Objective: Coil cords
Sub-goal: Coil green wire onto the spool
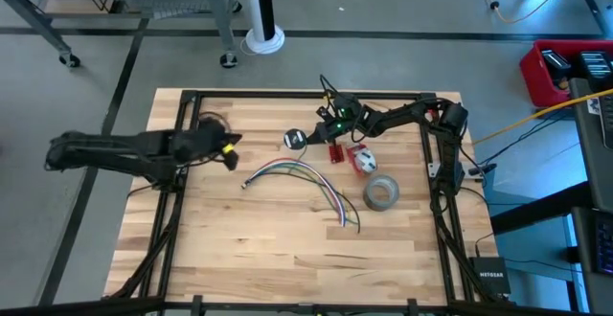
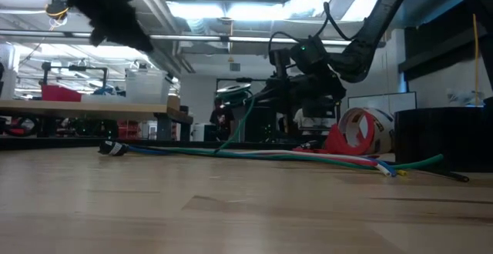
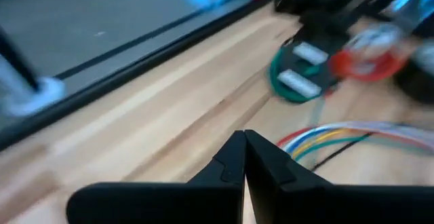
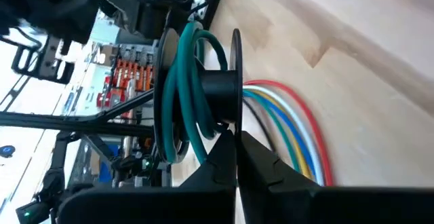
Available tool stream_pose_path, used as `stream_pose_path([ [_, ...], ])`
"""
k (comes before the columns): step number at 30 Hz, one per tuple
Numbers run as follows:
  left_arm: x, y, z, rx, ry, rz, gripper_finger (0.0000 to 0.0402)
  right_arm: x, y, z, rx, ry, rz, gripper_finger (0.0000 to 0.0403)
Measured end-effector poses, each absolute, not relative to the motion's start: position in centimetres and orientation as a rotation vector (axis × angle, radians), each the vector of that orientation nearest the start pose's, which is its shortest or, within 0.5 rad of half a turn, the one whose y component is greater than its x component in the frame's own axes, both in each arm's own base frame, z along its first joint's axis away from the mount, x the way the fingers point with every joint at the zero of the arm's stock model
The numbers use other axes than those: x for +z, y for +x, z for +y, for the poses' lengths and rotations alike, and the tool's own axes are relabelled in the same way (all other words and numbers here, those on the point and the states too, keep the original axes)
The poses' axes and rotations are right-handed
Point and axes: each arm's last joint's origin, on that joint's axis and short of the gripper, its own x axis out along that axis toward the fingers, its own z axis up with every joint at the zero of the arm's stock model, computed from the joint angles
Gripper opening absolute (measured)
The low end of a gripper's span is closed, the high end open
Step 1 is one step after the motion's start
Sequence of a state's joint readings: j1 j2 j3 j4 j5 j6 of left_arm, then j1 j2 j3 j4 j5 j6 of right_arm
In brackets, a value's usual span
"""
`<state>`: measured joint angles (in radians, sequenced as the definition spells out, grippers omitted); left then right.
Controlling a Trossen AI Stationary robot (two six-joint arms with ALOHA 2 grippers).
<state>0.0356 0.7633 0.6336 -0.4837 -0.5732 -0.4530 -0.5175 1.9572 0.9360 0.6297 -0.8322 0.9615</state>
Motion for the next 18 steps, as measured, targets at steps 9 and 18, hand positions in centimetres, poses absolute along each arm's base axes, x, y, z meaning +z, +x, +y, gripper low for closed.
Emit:
stream_pose_path([
  [9,22.6,12.5,0.5,0.505,-0.262,0.18,0.0,13.7,33.9,-17.2,0.099,1.191,0.426,0.0001],
  [18,18.8,12.1,-0.4,0.289,-0.147,0.026,0.0,13.7,33.9,-17.2,0.098,1.199,0.427,0.0001],
])
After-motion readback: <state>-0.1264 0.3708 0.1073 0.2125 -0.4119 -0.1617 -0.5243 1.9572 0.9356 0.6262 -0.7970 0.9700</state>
